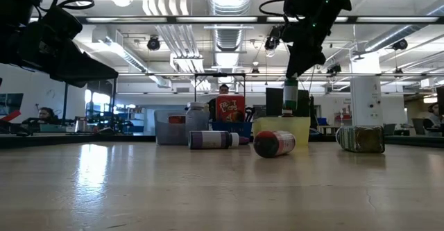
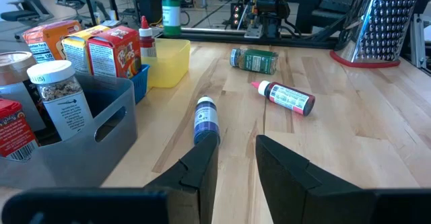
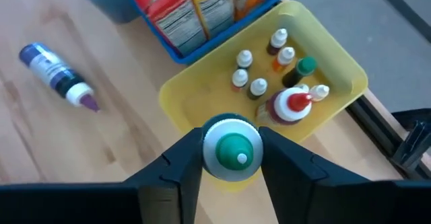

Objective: Pick & Place Kitchen Items
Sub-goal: Put the large green food coloring bottle into the yellow bin

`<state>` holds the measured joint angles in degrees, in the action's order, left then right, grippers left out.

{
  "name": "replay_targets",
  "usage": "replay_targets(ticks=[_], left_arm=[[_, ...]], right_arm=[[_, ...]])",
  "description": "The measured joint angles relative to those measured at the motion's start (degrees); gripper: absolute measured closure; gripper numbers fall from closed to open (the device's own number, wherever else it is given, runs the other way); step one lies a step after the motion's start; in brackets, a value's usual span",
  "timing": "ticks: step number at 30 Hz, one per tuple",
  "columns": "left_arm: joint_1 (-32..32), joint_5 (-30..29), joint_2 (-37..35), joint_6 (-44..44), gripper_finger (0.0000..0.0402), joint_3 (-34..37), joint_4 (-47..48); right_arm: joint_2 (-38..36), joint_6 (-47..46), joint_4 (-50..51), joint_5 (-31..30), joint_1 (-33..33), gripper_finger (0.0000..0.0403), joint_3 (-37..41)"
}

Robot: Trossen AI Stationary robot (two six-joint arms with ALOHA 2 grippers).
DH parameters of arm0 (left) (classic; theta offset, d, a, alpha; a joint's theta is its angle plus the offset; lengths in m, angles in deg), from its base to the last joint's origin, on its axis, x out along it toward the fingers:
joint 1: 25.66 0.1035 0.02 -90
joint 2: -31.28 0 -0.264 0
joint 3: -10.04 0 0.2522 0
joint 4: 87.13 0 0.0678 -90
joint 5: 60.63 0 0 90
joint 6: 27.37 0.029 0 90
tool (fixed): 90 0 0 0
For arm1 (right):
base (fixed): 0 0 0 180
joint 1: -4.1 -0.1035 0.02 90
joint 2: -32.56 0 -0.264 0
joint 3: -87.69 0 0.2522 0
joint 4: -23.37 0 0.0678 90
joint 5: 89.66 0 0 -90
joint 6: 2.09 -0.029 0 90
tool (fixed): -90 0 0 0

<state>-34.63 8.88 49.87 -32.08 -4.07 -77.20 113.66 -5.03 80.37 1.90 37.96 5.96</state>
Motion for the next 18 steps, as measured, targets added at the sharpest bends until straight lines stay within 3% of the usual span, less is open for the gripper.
replay_targets(ticks=[5, 13, 18], left_arm=[[0.0, 0.0, 0.0, 0.0, 0.0293, 0.0, 0.0], [0.0, 0.0, 0.0, 0.0, 0.0293, 0.0, 0.0], [0.0, 0.0, 0.0, 0.0, 0.0293, 0.0, 0.0]], right_arm=[[0.0, 0.2, -3.7, 0.6, 1.9, 0.0263, 3.2], [0.0, 0.6, -11.6, 2.0, 4.2, 0.0281, 9.3], [0.0, 0.6, -16.1, 2.1, 4.9, 0.0265, 12.6]])
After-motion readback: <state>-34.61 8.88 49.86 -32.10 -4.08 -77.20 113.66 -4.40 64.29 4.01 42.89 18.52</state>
